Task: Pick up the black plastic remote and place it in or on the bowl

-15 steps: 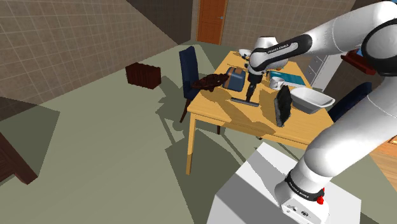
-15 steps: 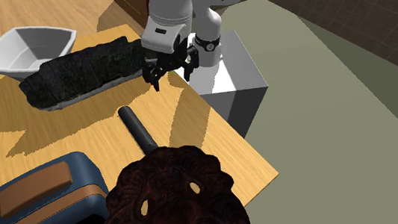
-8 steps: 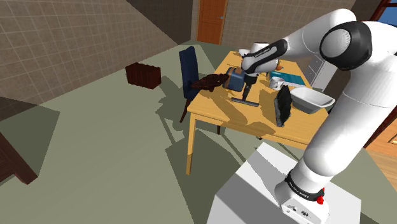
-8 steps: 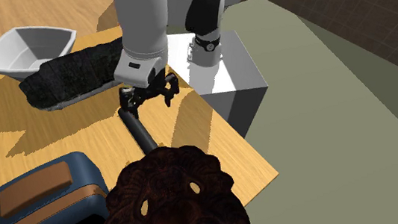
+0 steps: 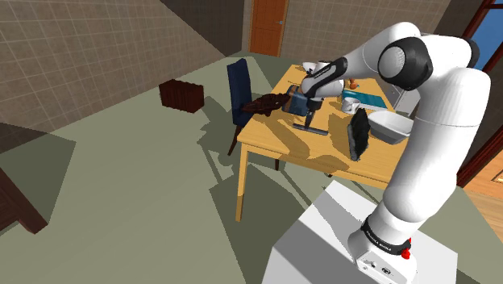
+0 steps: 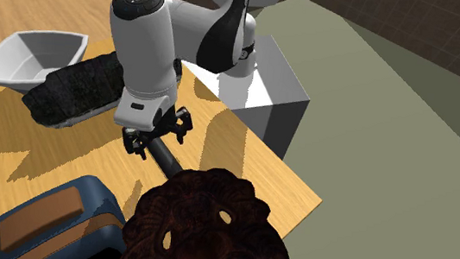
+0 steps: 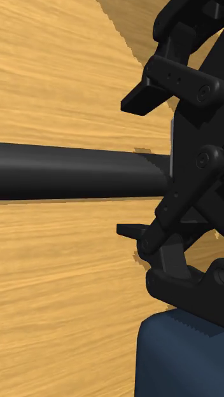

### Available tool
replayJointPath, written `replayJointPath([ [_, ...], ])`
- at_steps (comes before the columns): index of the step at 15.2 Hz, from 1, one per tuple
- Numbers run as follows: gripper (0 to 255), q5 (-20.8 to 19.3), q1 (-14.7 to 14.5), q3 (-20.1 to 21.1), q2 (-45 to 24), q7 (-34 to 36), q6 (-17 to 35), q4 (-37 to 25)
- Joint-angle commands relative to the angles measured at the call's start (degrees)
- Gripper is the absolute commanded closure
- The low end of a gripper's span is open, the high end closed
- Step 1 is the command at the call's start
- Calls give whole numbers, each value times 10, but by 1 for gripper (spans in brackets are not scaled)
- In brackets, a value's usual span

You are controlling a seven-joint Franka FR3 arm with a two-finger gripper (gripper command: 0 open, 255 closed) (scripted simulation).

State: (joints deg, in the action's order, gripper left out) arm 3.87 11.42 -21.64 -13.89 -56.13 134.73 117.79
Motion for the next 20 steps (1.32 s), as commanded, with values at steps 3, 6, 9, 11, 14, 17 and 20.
replayJointPath([
  [3, 0, 11, 4, 4, -21, -8, 23, 3],
  [6, 0, 11, 4, 4, -21, -8, 23, 3],
  [9, 0, 11, 4, 4, -21, -8, 23, 3],
  [11, 0, 11, 4, 4, -21, -8, 23, 3],
  [14, 255, 11, 4, 4, -21, -8, 23, 3],
  [17, 255, 12, 4, 4, -23, -8, 23, 2],
  [20, 255, 12, 5, 4, -23, -8, 23, 1],
])
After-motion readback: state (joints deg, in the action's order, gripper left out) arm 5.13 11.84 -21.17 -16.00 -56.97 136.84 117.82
